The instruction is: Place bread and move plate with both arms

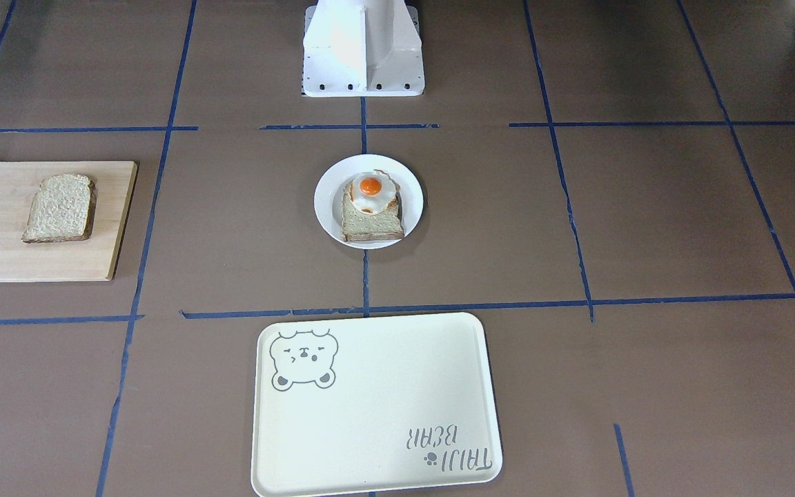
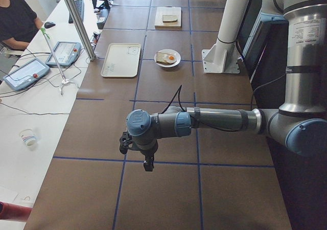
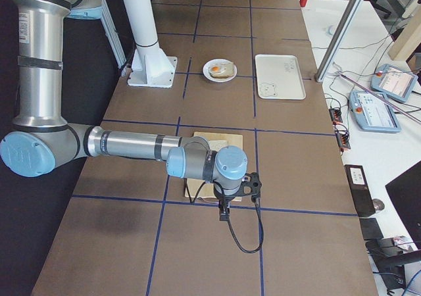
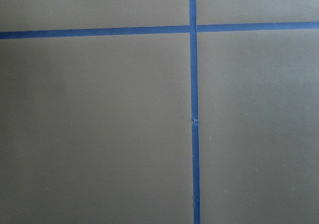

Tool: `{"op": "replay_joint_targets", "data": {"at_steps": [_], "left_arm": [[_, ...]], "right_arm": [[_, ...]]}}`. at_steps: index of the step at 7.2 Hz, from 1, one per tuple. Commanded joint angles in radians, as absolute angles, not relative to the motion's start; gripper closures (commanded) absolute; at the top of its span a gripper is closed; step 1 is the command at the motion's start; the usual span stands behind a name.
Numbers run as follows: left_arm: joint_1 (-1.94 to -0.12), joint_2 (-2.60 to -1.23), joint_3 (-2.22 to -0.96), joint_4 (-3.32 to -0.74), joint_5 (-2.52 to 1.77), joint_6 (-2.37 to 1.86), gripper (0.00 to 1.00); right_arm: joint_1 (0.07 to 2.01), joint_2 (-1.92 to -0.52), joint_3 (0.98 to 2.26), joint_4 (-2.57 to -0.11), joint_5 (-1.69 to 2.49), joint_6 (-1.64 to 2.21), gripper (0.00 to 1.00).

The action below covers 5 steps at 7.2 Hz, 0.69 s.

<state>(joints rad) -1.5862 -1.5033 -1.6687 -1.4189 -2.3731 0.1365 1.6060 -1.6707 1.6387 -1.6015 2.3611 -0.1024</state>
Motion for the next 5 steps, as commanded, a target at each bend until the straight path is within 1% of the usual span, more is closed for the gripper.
{"op": "replay_joint_targets", "data": {"at_steps": [1,3,5], "left_arm": [[-1.586,-1.503,-1.669,-1.419,-2.373,0.137,0.0],[-1.586,-1.503,-1.671,-1.419,-2.373,0.137,0.0],[-1.586,-1.505,-1.672,-1.419,-2.375,0.137,0.0]], "right_arm": [[1.606,-1.671,1.641,-1.601,2.362,-0.101,0.0],[1.606,-1.669,1.644,-1.601,2.364,-0.101,0.0],[1.605,-1.661,1.673,-1.601,2.373,-0.101,0.0]]}}
